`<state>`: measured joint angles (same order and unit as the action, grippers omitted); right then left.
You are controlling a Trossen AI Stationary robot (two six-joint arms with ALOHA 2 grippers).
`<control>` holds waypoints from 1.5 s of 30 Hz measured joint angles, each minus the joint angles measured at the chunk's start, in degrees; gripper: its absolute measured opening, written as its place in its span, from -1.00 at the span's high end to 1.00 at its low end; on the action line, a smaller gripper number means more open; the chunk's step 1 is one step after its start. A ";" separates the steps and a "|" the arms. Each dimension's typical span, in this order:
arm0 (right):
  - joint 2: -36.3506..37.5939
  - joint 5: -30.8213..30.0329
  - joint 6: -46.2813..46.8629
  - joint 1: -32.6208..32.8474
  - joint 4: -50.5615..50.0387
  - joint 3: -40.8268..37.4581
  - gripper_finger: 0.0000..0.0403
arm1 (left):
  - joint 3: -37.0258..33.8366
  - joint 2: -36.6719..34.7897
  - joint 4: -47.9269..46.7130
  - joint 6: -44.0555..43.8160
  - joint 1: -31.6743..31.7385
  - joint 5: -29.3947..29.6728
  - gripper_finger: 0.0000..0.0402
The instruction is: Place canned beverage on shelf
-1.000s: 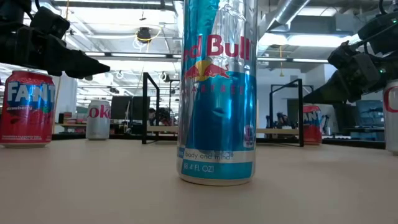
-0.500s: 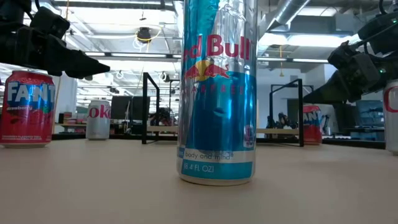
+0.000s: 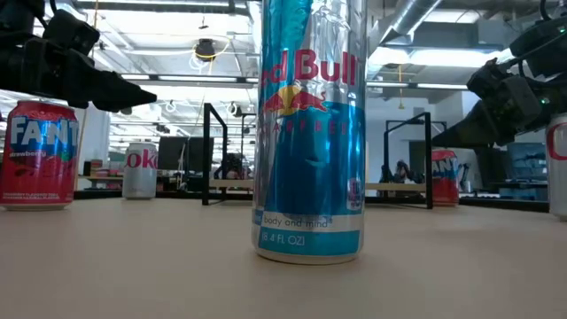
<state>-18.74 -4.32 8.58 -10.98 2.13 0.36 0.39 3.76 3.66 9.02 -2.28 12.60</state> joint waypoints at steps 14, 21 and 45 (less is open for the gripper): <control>0.02 0.00 -0.01 0.00 0.00 -0.01 0.73 | 0.00 -0.01 0.68 -6.19 0.00 1.96 -0.47; 0.00 -0.02 0.91 0.01 0.60 0.00 0.73 | 0.00 -0.01 3.13 -7.18 0.02 3.53 -0.47; -11.82 5.53 -16.91 4.82 19.80 16.36 0.66 | 0.00 -0.01 21.99 -8.33 0.04 9.07 -0.47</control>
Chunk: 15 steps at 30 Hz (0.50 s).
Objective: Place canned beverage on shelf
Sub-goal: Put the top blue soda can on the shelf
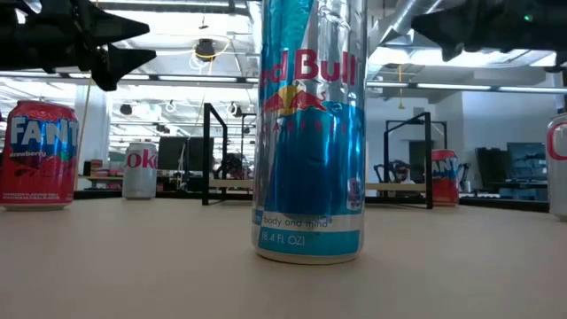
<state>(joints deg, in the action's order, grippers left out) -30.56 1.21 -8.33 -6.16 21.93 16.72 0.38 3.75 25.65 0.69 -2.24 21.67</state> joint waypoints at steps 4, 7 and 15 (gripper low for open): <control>-8.47 0.02 -2.70 2.31 0.04 4.44 0.55 | 0.02 0.00 0.37 0.82 0.00 0.01 -0.47; -15.28 0.17 -5.29 4.49 -0.06 8.32 0.42 | 0.04 0.00 0.84 2.77 0.00 0.01 -0.47; -30.35 0.20 -5.71 8.89 -2.98 19.29 -0.13 | 1.22 1.24 0.35 3.33 0.00 -0.06 -0.47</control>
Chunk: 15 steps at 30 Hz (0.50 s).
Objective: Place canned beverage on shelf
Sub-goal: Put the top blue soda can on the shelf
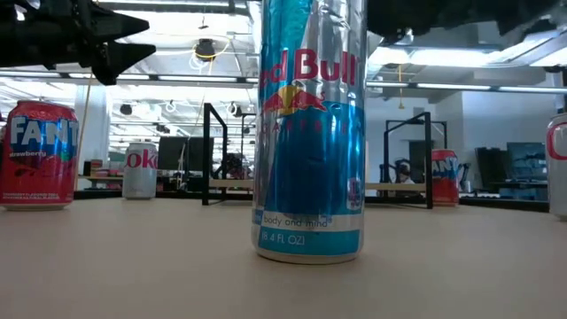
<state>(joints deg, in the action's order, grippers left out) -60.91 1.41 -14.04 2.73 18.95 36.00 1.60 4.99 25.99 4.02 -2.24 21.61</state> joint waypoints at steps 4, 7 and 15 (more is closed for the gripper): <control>-5.56 0.02 0.01 2.11 -4.84 5.79 -0.36 | 0.00 1.31 -0.35 0.03 0.00 -0.02 -0.47; -9.15 0.02 0.02 3.21 -10.43 10.13 -0.46 | 0.03 2.11 -0.34 0.05 0.00 -0.07 -0.47; -18.05 -0.02 0.68 2.11 -13.16 16.32 -0.56 | 0.14 3.77 -0.74 -0.19 0.00 -0.73 -0.47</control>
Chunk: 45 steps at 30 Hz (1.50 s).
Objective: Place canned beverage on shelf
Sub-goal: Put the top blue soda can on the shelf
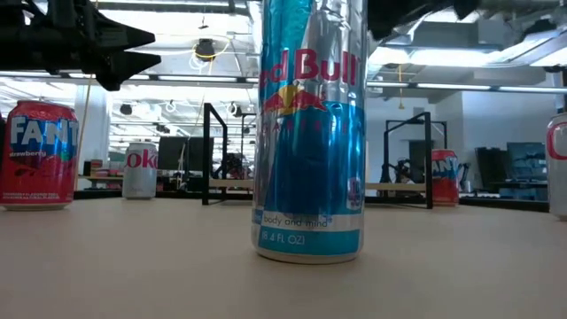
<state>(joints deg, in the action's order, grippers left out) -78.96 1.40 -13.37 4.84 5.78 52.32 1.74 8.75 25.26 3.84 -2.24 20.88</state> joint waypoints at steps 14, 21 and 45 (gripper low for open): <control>-8.49 -2.73 10.67 -3.32 -1.03 3.45 -0.59 | 0.07 1.20 -0.39 -0.12 0.00 -0.62 -0.47; -12.07 -6.80 11.89 -1.35 -1.30 3.43 -0.59 | 0.07 1.56 -0.64 -1.90 0.00 -0.65 -0.47; -14.42 -12.45 13.94 0.40 -4.96 3.40 -0.58 | 0.09 1.81 -1.67 -1.95 0.02 -0.63 -0.47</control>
<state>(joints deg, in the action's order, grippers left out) -93.38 -11.05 0.58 5.23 0.82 55.72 1.83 10.57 23.58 1.89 -2.22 20.25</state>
